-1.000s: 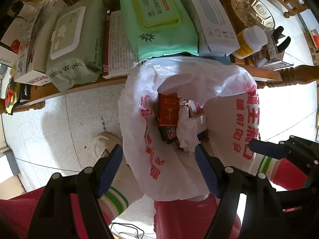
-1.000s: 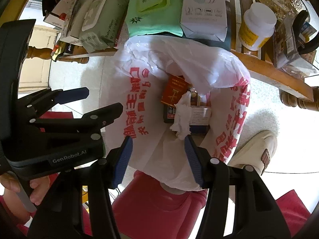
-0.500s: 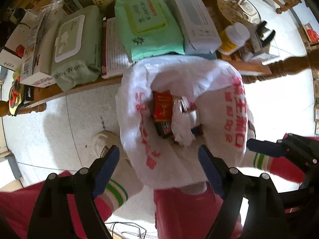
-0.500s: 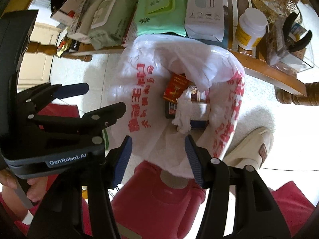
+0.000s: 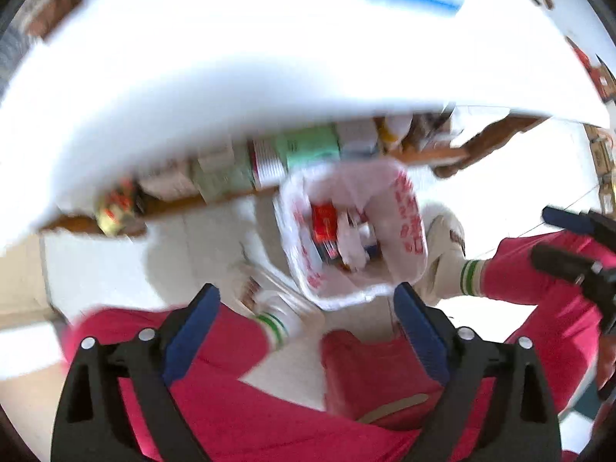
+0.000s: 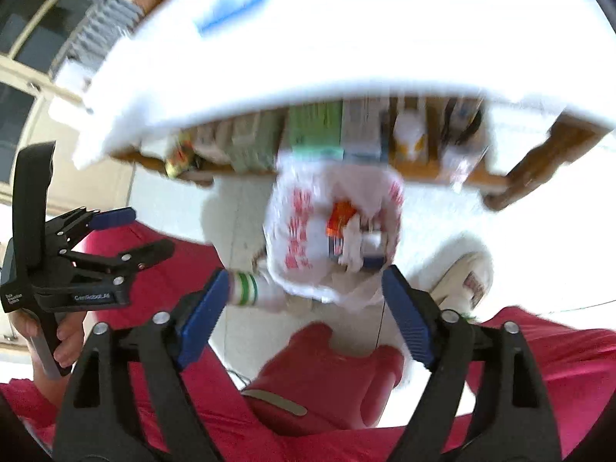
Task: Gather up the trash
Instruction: 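Raise both tools back over the table toward the medicine box and cup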
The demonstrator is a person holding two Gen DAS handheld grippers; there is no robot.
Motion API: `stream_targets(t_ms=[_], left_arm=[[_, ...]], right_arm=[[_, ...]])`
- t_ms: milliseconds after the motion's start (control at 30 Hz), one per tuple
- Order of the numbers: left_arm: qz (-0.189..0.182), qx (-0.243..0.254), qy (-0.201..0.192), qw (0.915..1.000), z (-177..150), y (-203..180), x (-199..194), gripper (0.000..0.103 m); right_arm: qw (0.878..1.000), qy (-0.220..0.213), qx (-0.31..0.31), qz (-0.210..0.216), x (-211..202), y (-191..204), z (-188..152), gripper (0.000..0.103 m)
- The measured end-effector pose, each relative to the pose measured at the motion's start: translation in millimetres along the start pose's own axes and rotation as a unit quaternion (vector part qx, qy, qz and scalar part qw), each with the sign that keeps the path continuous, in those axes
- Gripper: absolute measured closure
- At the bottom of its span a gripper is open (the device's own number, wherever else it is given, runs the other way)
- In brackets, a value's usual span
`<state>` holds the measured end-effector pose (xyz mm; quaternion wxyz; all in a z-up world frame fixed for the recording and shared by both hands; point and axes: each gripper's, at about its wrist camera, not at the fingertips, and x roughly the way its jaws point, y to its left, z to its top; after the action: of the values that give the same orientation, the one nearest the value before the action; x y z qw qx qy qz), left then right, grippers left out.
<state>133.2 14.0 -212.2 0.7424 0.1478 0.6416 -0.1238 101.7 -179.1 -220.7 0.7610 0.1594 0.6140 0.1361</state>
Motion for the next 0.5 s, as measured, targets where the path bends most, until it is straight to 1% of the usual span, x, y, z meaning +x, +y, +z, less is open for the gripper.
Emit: stream_targets(t_ms=[33, 100, 133, 167, 233, 267, 300, 333, 400, 500], left_arm=[[0.01, 0.008, -0.01, 0.9999, 6.1, -2.4, -12.0, 0.012], [0.036, 0.028, -0.036, 0.9983, 23.7, -7.5, -48.2, 0.01], [0.036, 0.035, -0.047, 0.9976, 31.2, -8.8, -61.2, 0.01], [0.032, 0.043, -0.056, 0.997, 38.5, -10.6, -73.5, 0.009], [0.021, 0.05, -0.065, 0.9964, 55.3, -14.0, -97.6, 0.008], [0.013, 0.051, -0.066, 0.9964, 62.7, -14.4, -107.0, 0.008], [-0.004, 0.049, -0.066, 0.9966, 73.0, -15.2, -117.6, 0.008], [-0.014, 0.047, -0.064, 0.9967, 80.9, -16.0, -124.6, 0.008], [-0.034, 0.047, -0.061, 0.9965, 94.6, -19.2, -138.4, 0.008], [-0.039, 0.054, -0.071, 0.9953, 108.1, -25.6, -157.8, 0.008]], right_arm=[[1.0, -0.014, 0.0, 0.002, -15.8, 0.9, 5.4, 0.021], [0.999, -0.044, -0.015, -0.002, -52.5, 4.7, 21.3, 0.021], [0.998, -0.059, -0.025, -0.012, -68.0, 7.2, 28.3, 0.02], [0.995, -0.08, -0.042, -0.033, -88.3, 11.8, 38.6, 0.02], [0.99, -0.107, -0.067, -0.062, -117.3, 19.7, 54.8, 0.02], [0.987, -0.119, -0.082, -0.07, -131.8, 24.9, 63.7, 0.019], [0.985, -0.127, -0.093, -0.072, -142.4, 28.1, 70.8, 0.017], [0.982, -0.139, -0.105, -0.075, -157.5, 33.4, 82.0, 0.016], [0.979, -0.152, -0.115, -0.075, -174.8, 37.3, 96.8, 0.015], [0.974, -0.167, -0.132, -0.08, -197.8, 43.0, 124.9, 0.015]])
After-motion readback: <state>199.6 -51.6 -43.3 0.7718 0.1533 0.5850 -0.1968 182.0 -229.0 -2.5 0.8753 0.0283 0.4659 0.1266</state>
